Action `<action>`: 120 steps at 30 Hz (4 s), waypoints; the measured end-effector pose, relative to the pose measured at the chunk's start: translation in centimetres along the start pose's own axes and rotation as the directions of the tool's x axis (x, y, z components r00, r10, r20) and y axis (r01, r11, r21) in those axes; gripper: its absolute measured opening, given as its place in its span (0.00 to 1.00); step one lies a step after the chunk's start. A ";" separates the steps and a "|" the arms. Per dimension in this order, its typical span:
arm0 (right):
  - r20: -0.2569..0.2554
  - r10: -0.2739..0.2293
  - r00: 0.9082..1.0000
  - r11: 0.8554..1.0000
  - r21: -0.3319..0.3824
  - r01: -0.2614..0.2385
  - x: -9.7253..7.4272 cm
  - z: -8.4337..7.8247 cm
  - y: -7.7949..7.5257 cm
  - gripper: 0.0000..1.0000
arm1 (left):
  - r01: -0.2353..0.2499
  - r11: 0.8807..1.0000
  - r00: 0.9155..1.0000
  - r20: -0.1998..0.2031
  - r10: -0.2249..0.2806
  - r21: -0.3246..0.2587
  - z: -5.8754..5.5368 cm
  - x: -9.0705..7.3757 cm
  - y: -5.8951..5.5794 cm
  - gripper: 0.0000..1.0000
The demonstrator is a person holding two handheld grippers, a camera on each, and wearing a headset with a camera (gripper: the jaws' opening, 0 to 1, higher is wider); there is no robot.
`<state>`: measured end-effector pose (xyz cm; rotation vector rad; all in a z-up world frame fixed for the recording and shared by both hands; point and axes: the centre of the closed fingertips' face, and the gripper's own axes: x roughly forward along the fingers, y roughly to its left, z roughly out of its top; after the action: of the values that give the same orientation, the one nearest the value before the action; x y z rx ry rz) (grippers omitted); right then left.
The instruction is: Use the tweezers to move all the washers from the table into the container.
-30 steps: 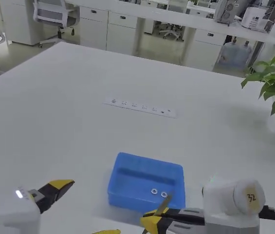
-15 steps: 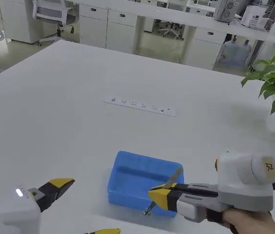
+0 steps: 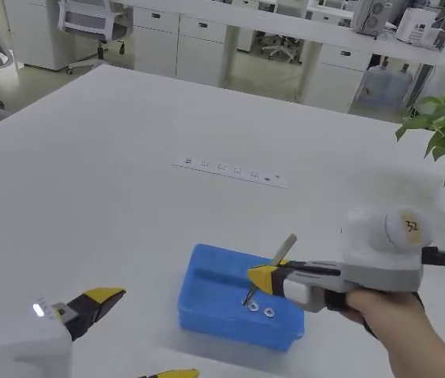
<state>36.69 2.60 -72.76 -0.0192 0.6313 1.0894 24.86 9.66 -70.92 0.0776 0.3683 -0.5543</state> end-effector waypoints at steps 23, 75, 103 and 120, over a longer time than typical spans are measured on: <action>-0.116 -0.038 0.993 0.997 -0.065 0.031 4.0 -2.1 -2.4 0.03 | -0.005 1.000 1.000 -0.009 0.005 0.007 -0.2 0.1 0.1 0.70; -0.086 0.152 0.985 0.986 0.088 -0.145 1.4 -7.4 6.6 0.04 | 0.001 1.000 1.000 -0.007 -0.001 0.003 -0.2 0.0 0.0 0.70; -0.193 0.134 0.972 0.898 -0.391 -0.202 1.5 -9.7 9.8 0.03 | 0.002 1.000 1.000 -0.015 -0.002 0.006 -0.3 0.0 -0.1 0.69; -0.053 0.140 0.989 0.954 -0.262 -0.149 0.3 -4.4 7.8 0.03 | 0.003 1.000 1.000 -0.012 -0.003 0.003 -0.3 0.0 0.0 0.69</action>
<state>28.23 5.21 -74.23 -0.2274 0.5191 1.3123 24.74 9.71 -71.19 0.0828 0.3791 -0.5578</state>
